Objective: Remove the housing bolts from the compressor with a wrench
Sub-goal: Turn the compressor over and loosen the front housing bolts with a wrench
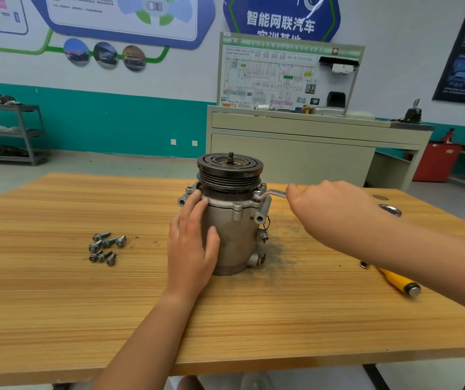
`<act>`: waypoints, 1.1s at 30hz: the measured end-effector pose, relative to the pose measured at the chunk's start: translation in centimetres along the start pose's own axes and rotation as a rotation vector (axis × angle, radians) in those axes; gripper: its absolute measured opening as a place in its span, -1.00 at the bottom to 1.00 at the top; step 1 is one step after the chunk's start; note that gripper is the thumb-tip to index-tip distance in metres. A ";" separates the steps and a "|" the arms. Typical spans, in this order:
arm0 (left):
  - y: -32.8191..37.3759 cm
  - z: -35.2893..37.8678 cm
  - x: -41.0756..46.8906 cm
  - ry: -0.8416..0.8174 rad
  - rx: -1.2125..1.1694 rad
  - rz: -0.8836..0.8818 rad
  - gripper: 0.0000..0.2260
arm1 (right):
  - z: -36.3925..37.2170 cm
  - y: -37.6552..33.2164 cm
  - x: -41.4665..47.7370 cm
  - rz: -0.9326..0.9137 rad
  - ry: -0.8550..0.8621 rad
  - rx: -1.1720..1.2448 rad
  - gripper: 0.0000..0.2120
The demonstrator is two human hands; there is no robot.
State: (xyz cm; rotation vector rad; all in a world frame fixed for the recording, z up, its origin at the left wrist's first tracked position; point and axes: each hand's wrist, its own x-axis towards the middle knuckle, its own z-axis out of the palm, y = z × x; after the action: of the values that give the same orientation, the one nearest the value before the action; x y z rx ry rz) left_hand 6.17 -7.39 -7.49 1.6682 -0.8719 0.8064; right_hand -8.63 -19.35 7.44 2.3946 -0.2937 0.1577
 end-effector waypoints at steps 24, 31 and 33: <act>0.3 0.1 0.2 0.016 -0.042 -0.011 -0.59 | 0.9 0.8 0.4 -0.028 0.008 0.147 -0.71; 0.3 0.2 0.4 0.028 -0.039 -0.012 -0.57 | 1.1 0.6 0.5 -0.021 0.030 0.102 -0.85; 0.3 0.2 0.4 0.035 -0.036 -0.004 -0.57 | 0.8 0.6 0.9 0.013 0.016 0.134 -0.88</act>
State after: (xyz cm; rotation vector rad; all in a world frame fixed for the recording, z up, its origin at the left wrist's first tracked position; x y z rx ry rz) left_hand 6.15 -7.66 -7.06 1.6193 -0.8540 0.8111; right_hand -7.85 -20.47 7.42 2.5230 -0.2998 0.2090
